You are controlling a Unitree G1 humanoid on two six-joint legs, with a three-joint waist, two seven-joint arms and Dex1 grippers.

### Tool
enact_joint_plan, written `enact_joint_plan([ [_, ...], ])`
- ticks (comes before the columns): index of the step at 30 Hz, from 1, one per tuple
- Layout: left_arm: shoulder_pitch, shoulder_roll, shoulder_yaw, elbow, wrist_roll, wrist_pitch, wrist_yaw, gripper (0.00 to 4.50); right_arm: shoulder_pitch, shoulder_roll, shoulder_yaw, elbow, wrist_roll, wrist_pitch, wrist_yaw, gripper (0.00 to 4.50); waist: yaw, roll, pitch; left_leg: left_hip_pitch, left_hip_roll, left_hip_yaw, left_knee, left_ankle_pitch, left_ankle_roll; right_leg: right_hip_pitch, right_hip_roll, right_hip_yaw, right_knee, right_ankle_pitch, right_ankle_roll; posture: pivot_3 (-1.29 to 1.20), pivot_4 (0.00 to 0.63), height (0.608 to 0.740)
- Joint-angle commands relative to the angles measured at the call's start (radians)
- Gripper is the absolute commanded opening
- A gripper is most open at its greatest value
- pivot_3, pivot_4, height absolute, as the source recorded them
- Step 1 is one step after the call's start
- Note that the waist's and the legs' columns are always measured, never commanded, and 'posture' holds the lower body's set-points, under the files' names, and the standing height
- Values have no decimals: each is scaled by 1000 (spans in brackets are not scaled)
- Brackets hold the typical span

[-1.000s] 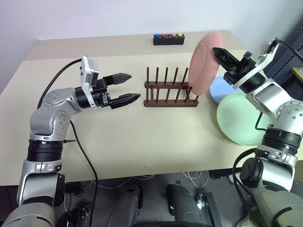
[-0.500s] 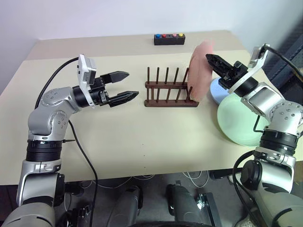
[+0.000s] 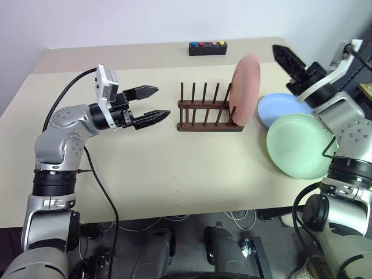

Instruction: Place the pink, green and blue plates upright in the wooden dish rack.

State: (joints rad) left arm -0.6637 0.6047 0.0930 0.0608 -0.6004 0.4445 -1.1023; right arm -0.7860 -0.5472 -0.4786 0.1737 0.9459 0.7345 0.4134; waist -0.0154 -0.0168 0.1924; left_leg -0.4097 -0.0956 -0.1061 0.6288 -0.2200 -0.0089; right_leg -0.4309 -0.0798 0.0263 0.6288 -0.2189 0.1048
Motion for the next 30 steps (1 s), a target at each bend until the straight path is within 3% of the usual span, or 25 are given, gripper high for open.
enact_joint_plan([
  [1, 10, 33, 2, -54, -35, 15, -78, 4500, 12, -118, -1, -86, -66, -28, 43, 4477, 4, 0, 0, 0, 0, 0, 0, 0, 0, 0, 0, 0, 0, 0, 0, 0, 150, 740],
  [6, 22, 73, -16, -56, -31, 16, -179, 4500, 133, -272, -5, -161, -95, 50, 94, 4477, 3, 0, 0, 0, 0, 0, 0, 0, 1, 1, -1, 0, -2, 0, 0, 0, 150, 740],
  [12, 18, 46, -38, -72, -52, 27, -225, 4500, 314, -404, 11, -284, -146, 142, 132, 4477, 2, 0, 0, 0, 0, 0, 0, -1, 1, 1, -2, 0, -2, 0, 0, 0, 150, 740],
  [17, 10, 31, -106, -71, -16, 10, -285, 4500, 654, -570, -39, -573, -128, 289, 273, 4477, 7, 1, 0, -1, 1, 0, 0, -1, 2, 1, -2, -1, -3, -1, 0, 0, 150, 740],
  [23, -24, -13, -132, -41, 21, -51, -287, 4500, 866, -601, -24, -684, -227, 298, 291, 4477, 8, 1, 0, -1, 2, 0, 3, -2, 2, 5, -1, -2, -10, -2, -3, 0, 150, 740],
  [26, -25, -24, -141, -38, 38, -73, -288, 4500, 859, -557, -10, -689, -225, 307, 258, 4477, 7, 1, 0, -1, 2, 1, 2, -2, 3, 5, -2, -1, -11, -2, -2, 0, 150, 740],
  [30, -26, -22, -141, -33, 42, -80, -290, 4500, 959, -611, 122, -682, -413, 199, 246, 4477, 10, 1, 0, -1, 2, 0, 2, -2, 3, 5, -1, -2, -11, -1, 0, 0, 150, 740],
])
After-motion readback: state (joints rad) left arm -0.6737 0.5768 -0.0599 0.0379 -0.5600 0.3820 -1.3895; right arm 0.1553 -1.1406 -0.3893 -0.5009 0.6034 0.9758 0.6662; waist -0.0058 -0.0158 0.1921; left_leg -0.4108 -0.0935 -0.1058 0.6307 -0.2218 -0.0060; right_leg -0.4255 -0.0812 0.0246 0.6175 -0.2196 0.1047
